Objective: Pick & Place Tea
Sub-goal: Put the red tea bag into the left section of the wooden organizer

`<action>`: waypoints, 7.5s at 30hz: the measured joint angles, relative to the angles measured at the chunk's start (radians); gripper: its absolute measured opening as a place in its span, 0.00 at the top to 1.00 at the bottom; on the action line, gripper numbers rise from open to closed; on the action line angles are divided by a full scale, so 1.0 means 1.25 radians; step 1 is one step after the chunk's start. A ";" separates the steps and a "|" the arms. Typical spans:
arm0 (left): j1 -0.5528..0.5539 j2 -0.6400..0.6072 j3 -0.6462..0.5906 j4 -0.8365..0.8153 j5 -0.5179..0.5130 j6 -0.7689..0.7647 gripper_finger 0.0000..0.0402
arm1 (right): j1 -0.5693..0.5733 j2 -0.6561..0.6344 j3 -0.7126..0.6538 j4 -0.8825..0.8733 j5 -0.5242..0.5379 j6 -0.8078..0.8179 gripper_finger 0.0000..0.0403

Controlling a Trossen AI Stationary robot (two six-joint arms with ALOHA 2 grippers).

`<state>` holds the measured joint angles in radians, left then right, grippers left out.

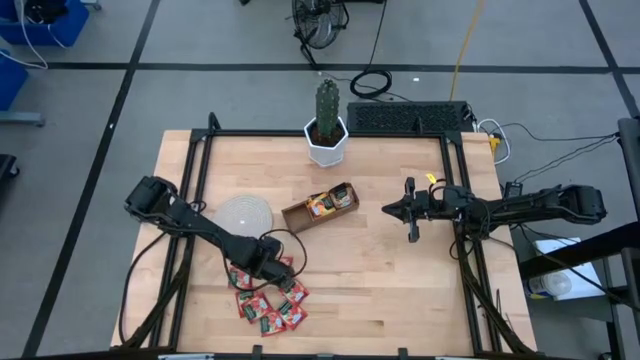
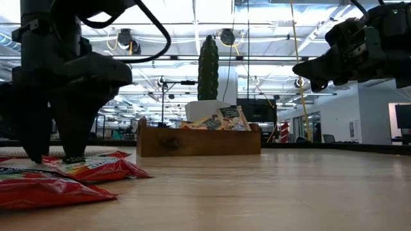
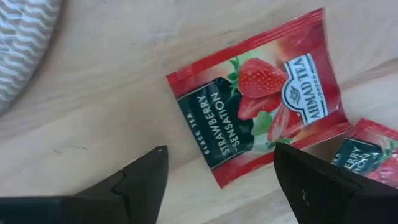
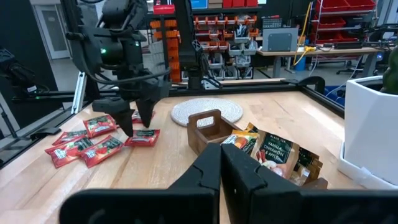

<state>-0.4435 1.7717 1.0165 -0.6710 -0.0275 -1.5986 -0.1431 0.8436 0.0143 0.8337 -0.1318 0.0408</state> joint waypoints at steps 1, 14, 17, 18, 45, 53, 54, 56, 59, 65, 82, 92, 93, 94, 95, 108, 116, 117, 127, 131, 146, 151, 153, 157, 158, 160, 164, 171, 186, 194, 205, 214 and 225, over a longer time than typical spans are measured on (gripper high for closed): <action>-0.001 -0.003 -0.012 0.025 -0.003 -0.005 0.29 | 0.000 0.000 0.000 0.000 0.000 0.000 1.00; -0.005 -0.004 -0.073 0.247 0.000 -0.012 0.31 | 0.000 0.000 0.000 0.000 0.000 0.000 1.00; -0.005 -0.002 -0.072 0.271 -0.005 -0.006 0.32 | 0.000 0.000 0.000 0.000 0.000 0.000 1.00; -0.005 -0.002 -0.072 0.272 -0.010 -0.007 0.32 | 0.000 0.000 0.000 0.000 0.000 0.000 1.00; 0.035 -0.050 0.023 0.106 -0.098 0.707 0.32 | 0.000 0.000 0.000 0.004 0.000 0.000 1.00; 0.083 -0.029 0.056 0.119 -0.176 0.881 0.32 | 0.000 0.000 0.000 0.000 0.000 0.000 1.00; 0.087 -0.021 0.056 0.119 -0.177 0.892 0.32 | 0.000 0.000 0.000 0.001 0.000 0.000 1.00; 0.093 -0.001 0.056 0.117 -0.177 0.912 0.32 | 0.000 0.000 0.000 -0.001 0.000 0.000 1.00; 0.096 0.028 0.057 0.142 -0.156 0.938 0.32 | 0.000 0.000 0.000 0.005 0.000 0.000 1.00; 0.094 0.077 0.057 0.165 -0.105 0.956 0.32 | 0.000 0.000 0.000 0.003 0.000 0.000 1.00; 0.091 0.151 0.064 0.187 -0.070 0.900 0.47 | 0.000 0.001 0.000 0.002 0.000 0.000 1.00; 0.089 0.148 0.063 0.200 -0.058 0.932 0.97 | 0.000 0.001 0.000 0.000 0.000 0.000 1.00; 0.086 0.140 0.062 0.197 -0.069 0.935 0.98 | 0.000 0.001 0.000 0.000 0.000 0.000 1.00; 0.081 0.134 0.061 0.191 -0.087 0.936 0.98 | 0.000 0.001 0.000 0.000 0.000 0.000 1.00; 0.076 0.127 0.065 0.168 -0.112 0.938 0.99 | 0.000 0.001 0.000 0.000 0.000 0.000 1.00; -0.002 0.073 0.226 -0.175 -0.674 1.198 1.00 | 0.000 0.000 0.000 0.005 0.000 0.000 1.00; 0.079 0.073 0.184 -0.141 -0.691 1.358 1.00 | 0.000 -0.001 0.000 0.094 0.001 0.000 1.00; 0.097 0.072 0.175 -0.128 -0.689 1.363 1.00 | 0.000 -0.001 0.000 0.097 0.001 0.000 1.00; 0.191 0.071 0.113 -0.030 -0.521 1.433 1.00 | 0.000 0.000 0.000 0.091 0.002 0.000 1.00; 0.200 0.071 0.111 -0.081 -0.523 1.443 0.99 | 0.000 0.000 0.000 0.079 0.002 0.000 1.00; 0.211 0.070 0.110 -0.192 -0.584 1.669 0.99 | 0.000 0.000 0.000 0.071 0.003 0.024 1.00; 0.212 0.070 0.110 -0.249 -0.587 1.773 0.99 | 0.000 0.000 0.000 0.071 0.003 0.023 1.00; 0.212 0.070 0.110 -0.274 -0.587 1.824 0.99 | 0.000 0.000 0.000 0.071 0.003 0.023 1.00; 0.212 0.070 0.111 -0.312 -0.587 1.901 0.99 | 0.000 0.000 0.000 0.071 0.003 0.022 1.00; 0.212 0.070 0.111 -0.322 -0.587 1.912 0.99 | 0.000 0.000 0.000 0.071 0.003 0.022 1.00; 0.211 0.070 0.111 -0.340 -0.587 1.933 0.99 | 0.000 0.000 0.000 0.071 0.003 0.021 1.00; 0.205 0.070 0.111 -0.362 -0.587 1.981 0.99 | 0.000 0.000 0.000 0.071 0.003 0.021 1.00; 0.197 0.070 0.111 -0.361 -0.590 2.126 0.98 | 0.000 0.000 0.000 0.071 0.003 0.021 1.00; 0.197 0.070 0.111 -0.300 -0.592 2.043 0.81 | 0.000 0.000 0.000 0.070 0.003 0.021 1.00; 0.190 0.070 0.111 -0.302 -0.592 1.918 0.69 | 0.000 0.000 0.000 0.053 0.003 0.021 1.00; 0.147 0.069 0.116 -0.308 -0.856 1.842 0.52 | 0.000 0.000 0.000 0.053 0.003 0.021 1.00; 0.283 0.035 0.256 -0.506 -0.350 1.235 0.50 | 0.000 0.000 0.000 0.053 0.003 0.026 1.00; 0.477 -0.029 0.097 -0.248 0.019 1.349 0.50 | 0.000 0.002 0.000 0.049 0.001 0.041 1.00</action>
<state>0.1533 1.7351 1.1377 -0.9809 -0.0044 0.0875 -0.1429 0.8455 0.0142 0.8944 -0.1303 0.0919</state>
